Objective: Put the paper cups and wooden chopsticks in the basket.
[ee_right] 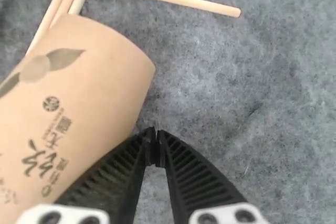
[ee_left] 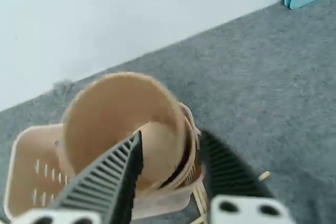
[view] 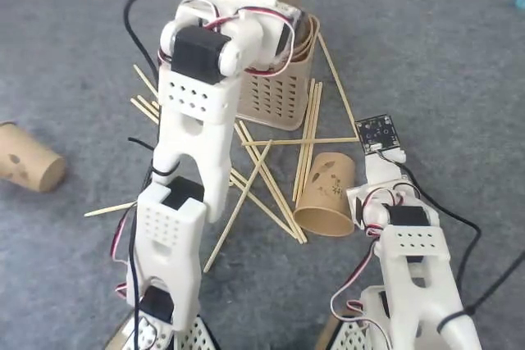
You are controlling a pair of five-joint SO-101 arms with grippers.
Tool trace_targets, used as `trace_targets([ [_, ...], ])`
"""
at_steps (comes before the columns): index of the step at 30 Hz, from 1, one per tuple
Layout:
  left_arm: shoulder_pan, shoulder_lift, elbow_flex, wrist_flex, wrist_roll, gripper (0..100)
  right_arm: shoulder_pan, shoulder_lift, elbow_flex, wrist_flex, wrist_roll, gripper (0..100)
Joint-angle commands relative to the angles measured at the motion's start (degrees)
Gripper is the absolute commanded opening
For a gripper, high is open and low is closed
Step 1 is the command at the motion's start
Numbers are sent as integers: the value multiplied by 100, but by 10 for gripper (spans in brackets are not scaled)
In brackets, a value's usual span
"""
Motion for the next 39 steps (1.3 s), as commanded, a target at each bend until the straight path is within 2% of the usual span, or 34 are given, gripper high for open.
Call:
trace_targets([
  [1, -79, -422, -453, 229, 589, 292, -4, -110, 0, -110, 97, 9],
  [5, -343, -826, -470, 246, 598, 228, -4, -110, 0, -110, 97, 9],
  [8, -826, -1354, -268, 255, 589, 183, -4, -110, 0, -110, 88, 9],
  [13, -1600, -2734, 875, 255, 589, 164, -4, -110, 0, -110, 97, 9],
  [18, -2303, -4193, 2993, 220, 580, 164, -4, -110, 0, -101, 88, 9],
  [25, -4281, -5398, 6167, -413, 589, 164, 4, -110, 0, -57, 70, 9],
  [30, -5152, -6084, 8769, -782, 563, 163, -4, -145, 70, -13, 70, 9],
  [34, -5538, -7130, 10677, -1969, 237, 163, -13, -154, 88, -13, 62, 9],
  [39, -5547, -8422, 12989, -3209, 123, 163, 22, -171, 62, 207, 62, 9],
])
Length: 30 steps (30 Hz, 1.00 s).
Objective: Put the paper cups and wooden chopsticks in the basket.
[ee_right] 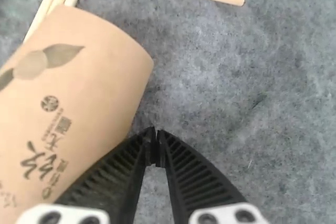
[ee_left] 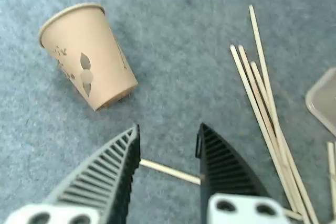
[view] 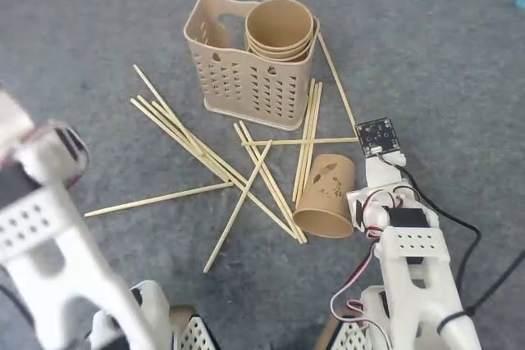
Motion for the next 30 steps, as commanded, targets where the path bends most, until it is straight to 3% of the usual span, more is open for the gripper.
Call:
trace_targets([
  [1, -26, -1231, 2088, -1196, -97, 163, 4, -180, -70, 268, 62, 9],
  [5, -18, -1442, 3530, -2365, -132, 163, 13, -180, -343, 804, 88, 9],
  [9, 9, -1486, 4479, -3429, -325, 163, 13, -242, -1231, 2290, 105, 10],
  [13, 123, -1459, 4479, -3455, -352, 163, 22, -796, -1635, 2835, 413, 30],
  [19, 141, -1451, 4505, -3446, -369, 163, -769, -2343, -1679, 3802, 1820, 203],
  [25, 141, -1451, 4505, -3464, -369, 163, -1402, -3591, -1670, 4435, 2136, 303],
  [30, 141, -1451, 4514, -3473, -378, 164, -1912, -3407, -1160, 4224, 2180, 331],
])
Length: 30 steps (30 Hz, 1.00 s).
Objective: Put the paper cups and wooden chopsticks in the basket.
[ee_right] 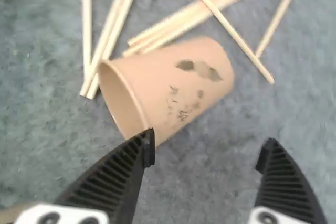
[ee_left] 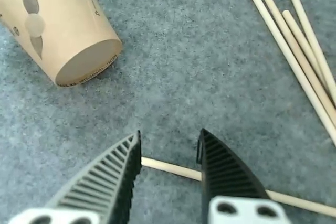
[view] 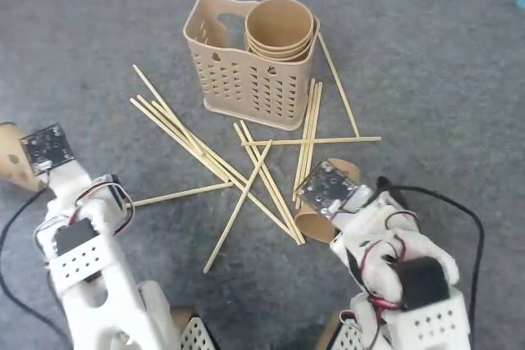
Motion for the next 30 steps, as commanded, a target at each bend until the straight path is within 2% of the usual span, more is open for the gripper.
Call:
trace_targets([
  [1, 26, -158, -13, -123, -44, 164, -321, 295, 343, -356, 97, 332],
  [5, 26, -158, -13, -123, -44, 164, -892, 822, 862, -716, 105, 331],
  [9, 35, -158, -13, -123, -44, 164, -927, 945, 809, -1051, 70, 329],
  [14, 35, -158, -4, -176, -44, 164, 31, 989, 1503, -2580, 88, 324],
  [19, 44, -158, 119, -457, -44, 164, 1200, 998, 2004, -3943, 105, 212],
  [23, 53, -158, 127, -466, -44, 164, 1587, 998, 1846, -4048, 105, 113],
  [30, 53, -158, 136, -466, -44, 164, 1675, 998, 1231, -3644, 62, 8],
])
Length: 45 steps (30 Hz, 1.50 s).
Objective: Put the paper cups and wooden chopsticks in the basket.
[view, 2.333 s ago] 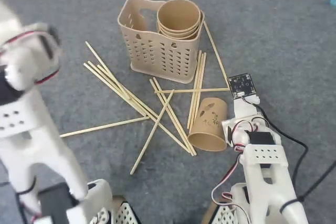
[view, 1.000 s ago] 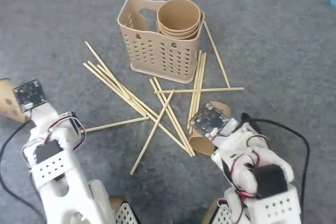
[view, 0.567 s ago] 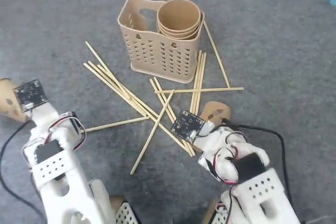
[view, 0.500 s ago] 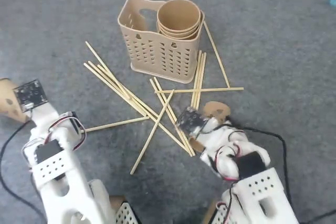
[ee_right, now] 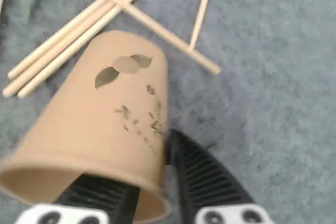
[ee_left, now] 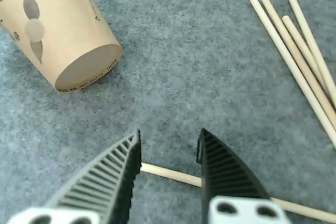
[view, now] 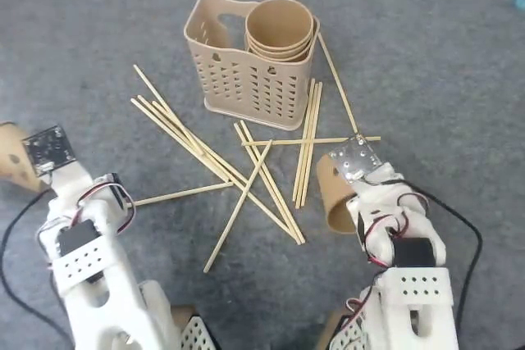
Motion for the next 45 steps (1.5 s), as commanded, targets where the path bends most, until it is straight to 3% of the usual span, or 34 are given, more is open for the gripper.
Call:
trace_targets([
  [1, 44, -158, -13, -149, -44, 164, 84, 48, -703, 374, 62, 8],
  [9, 44, -158, -13, -141, -44, 164, 101, 1007, -2497, 1596, -484, 8],
  [16, 35, -158, -13, -141, -44, 164, 101, 3670, -4941, 2958, -1407, 8],
  [24, 35, -158, -4, -149, -44, 164, 110, 7116, -8651, 5771, -2382, 8],
  [31, 35, -158, -4, -149, -44, 164, 602, 8198, -9732, 5780, -2875, 8],
  [38, 35, -158, -4, -167, -44, 164, 892, 8040, -10936, 5798, -3068, 7],
  [45, 35, -158, -4, -167, -237, 164, 734, 7714, -12800, 5780, -3103, 7],
])
